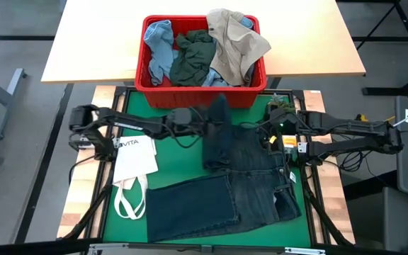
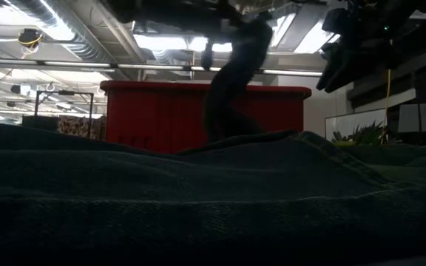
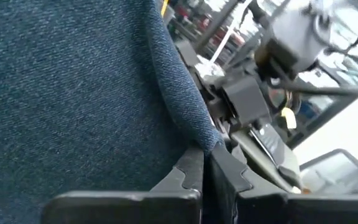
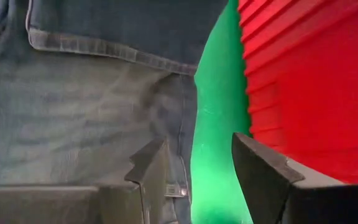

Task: Fold laundry
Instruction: Fold the dark blue pants

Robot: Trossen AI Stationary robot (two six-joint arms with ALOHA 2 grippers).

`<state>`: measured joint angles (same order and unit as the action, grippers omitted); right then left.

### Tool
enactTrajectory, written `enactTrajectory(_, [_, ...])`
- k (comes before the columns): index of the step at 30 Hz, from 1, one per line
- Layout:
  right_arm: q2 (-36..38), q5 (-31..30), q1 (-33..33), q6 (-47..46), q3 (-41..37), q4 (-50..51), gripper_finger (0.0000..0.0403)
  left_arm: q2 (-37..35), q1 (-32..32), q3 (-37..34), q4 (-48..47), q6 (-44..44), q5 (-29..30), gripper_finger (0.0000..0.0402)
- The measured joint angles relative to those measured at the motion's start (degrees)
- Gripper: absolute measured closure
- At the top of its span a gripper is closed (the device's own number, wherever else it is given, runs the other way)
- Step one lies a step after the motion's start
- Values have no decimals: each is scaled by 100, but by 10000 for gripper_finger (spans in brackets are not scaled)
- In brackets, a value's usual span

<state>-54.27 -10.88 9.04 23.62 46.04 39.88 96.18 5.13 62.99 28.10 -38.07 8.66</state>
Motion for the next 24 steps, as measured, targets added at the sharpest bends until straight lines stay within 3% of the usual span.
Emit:
enactTrajectory(16, [167,-62,0,-112,1135,1100,226,1801,2,1723,-12,94,-230,393])
enactTrajectory(24, [168,-714,-1,-105,1903,1977,226,2658,-31,2728,-15,125,-244,393])
